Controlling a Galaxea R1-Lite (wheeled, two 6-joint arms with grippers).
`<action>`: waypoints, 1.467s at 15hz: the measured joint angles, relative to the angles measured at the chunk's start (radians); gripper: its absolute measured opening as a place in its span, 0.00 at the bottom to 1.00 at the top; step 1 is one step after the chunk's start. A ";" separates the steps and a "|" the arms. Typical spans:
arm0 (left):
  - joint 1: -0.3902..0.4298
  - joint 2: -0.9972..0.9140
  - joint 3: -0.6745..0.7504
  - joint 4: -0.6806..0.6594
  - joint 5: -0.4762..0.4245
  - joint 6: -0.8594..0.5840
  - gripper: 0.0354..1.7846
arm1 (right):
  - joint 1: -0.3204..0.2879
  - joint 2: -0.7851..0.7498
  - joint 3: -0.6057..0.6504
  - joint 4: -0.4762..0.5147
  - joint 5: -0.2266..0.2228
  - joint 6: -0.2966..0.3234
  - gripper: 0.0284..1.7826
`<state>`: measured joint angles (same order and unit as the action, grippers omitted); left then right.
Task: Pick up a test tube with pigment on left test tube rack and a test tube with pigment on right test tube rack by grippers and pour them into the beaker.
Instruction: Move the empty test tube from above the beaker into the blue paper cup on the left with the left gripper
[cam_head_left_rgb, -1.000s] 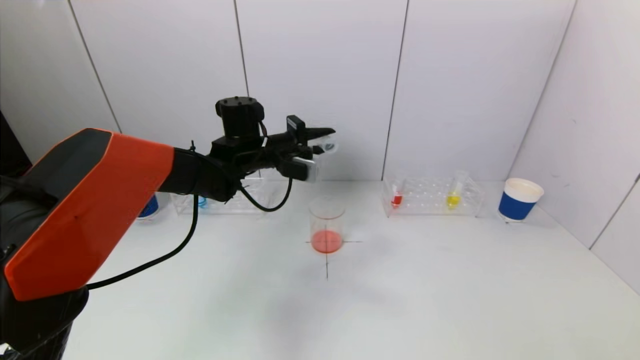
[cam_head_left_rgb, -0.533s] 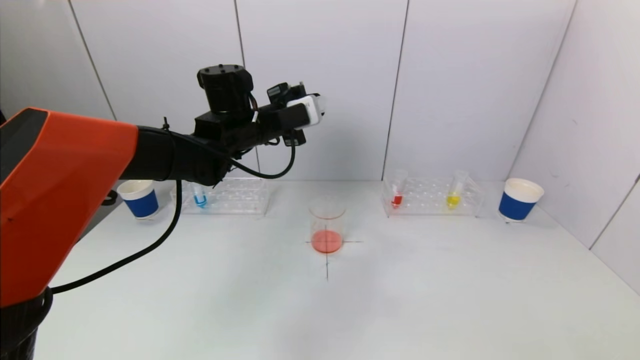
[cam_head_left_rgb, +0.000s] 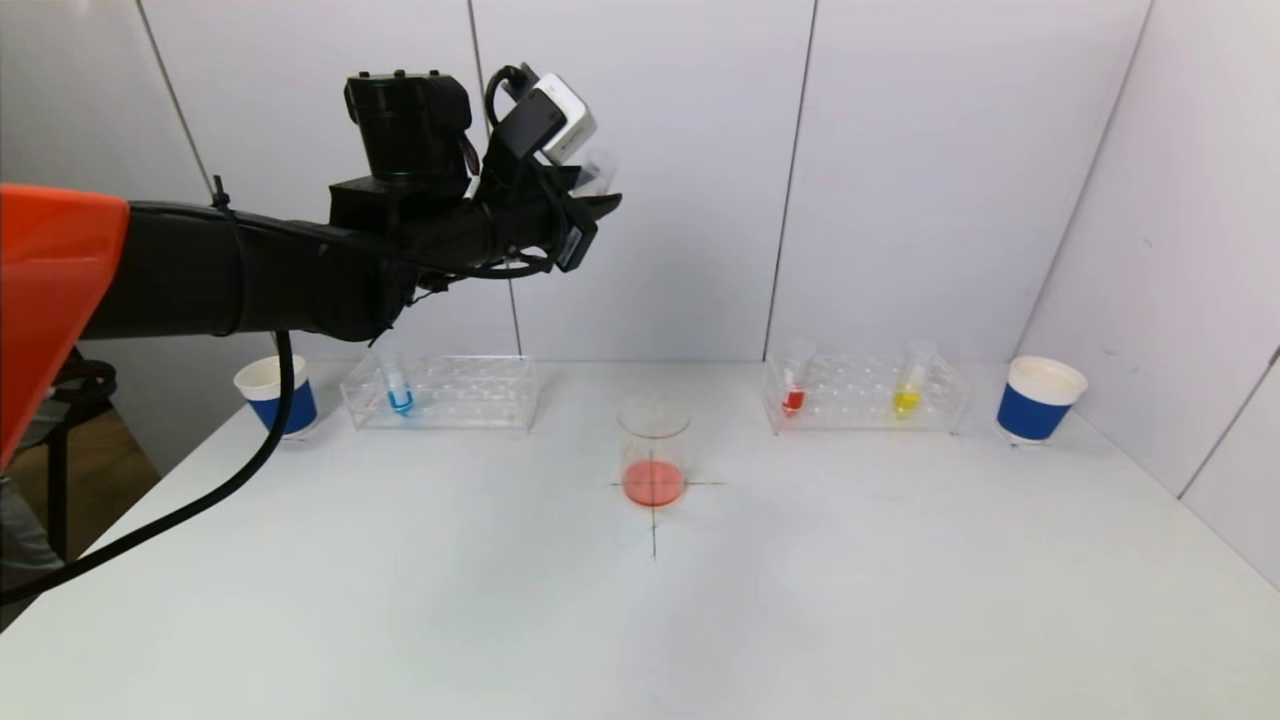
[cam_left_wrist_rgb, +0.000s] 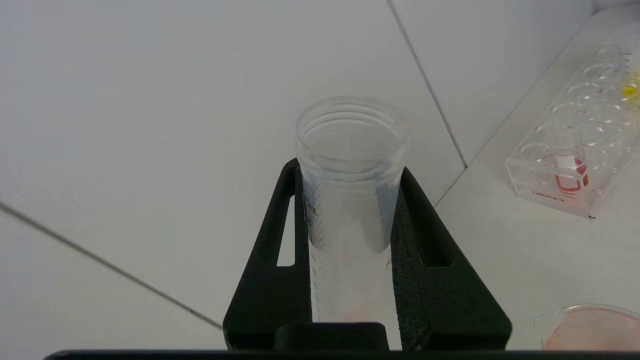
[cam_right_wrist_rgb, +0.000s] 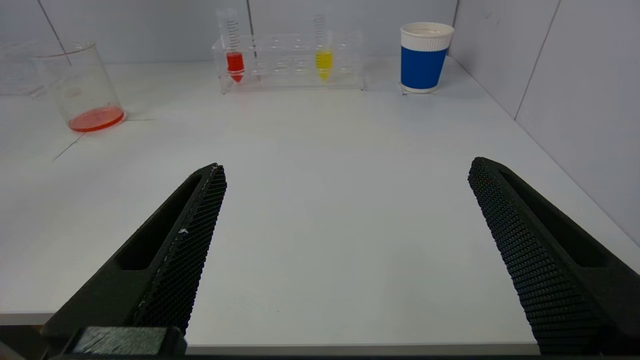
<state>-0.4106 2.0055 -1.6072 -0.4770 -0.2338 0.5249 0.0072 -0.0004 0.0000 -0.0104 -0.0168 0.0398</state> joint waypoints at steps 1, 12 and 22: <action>0.001 -0.011 0.023 -0.001 0.060 -0.061 0.24 | 0.000 0.000 0.000 0.000 0.000 0.000 0.99; 0.198 -0.091 0.219 -0.064 0.526 -0.434 0.24 | 0.000 0.000 0.000 0.000 0.000 0.000 0.99; 0.491 -0.020 0.324 -0.237 0.528 -0.434 0.24 | 0.000 0.000 0.000 0.000 0.000 0.000 0.99</action>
<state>0.0809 1.9857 -1.2830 -0.7138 0.2938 0.0913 0.0072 -0.0004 0.0000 -0.0104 -0.0168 0.0398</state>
